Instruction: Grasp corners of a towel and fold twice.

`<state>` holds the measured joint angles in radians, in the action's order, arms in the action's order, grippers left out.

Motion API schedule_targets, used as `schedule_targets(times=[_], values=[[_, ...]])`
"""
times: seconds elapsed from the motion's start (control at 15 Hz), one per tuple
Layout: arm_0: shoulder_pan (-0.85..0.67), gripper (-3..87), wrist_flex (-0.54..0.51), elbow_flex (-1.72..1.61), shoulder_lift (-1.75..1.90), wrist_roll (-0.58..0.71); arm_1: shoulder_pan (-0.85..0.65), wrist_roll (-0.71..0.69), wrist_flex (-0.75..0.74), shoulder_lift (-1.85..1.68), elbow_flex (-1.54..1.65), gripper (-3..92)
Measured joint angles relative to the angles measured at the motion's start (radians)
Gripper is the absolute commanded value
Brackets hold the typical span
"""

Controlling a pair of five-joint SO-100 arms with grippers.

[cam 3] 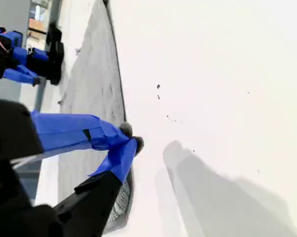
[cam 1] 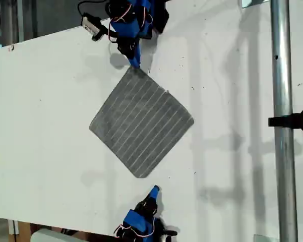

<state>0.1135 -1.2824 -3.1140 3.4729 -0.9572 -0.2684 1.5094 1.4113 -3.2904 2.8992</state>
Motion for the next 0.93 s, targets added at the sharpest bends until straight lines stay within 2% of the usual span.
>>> schedule_targets(times=[0.07, 0.13, 0.2, 0.27, 0.33, 0.67, 0.93], values=[[-0.009, -2.9, 0.0, 0.0, 0.0, -0.011, 0.008, 0.0, 0.0, 0.0, 0.0, -0.3], [-0.112, -2.9, 0.0, 0.0, 0.0, -0.127, 0.037, 0.0, 0.0, 0.0, 0.0, -0.3], [-0.227, -2.9, 0.0, 0.0, 0.0, -0.344, 0.029, 0.0, 0.0, 0.0, 0.0, -0.3], [-0.267, -2.9, 0.0, -0.003, 0.003, -0.505, 0.026, 0.0, 0.0, 0.0, 0.0, -0.3], [-0.275, -2.9, 0.0, -0.003, 0.0, -0.566, 0.028, 0.0, 0.0, 0.0, 0.0, -0.3], [-0.262, -2.9, 0.0, -0.003, 0.0, -0.723, 0.044, 0.0, 0.002, 0.0, -0.006, -0.3], [-0.198, -2.9, 0.0, 0.058, -0.011, -0.799, 0.061, -0.029, 0.021, 0.064, -0.147, -0.3]])
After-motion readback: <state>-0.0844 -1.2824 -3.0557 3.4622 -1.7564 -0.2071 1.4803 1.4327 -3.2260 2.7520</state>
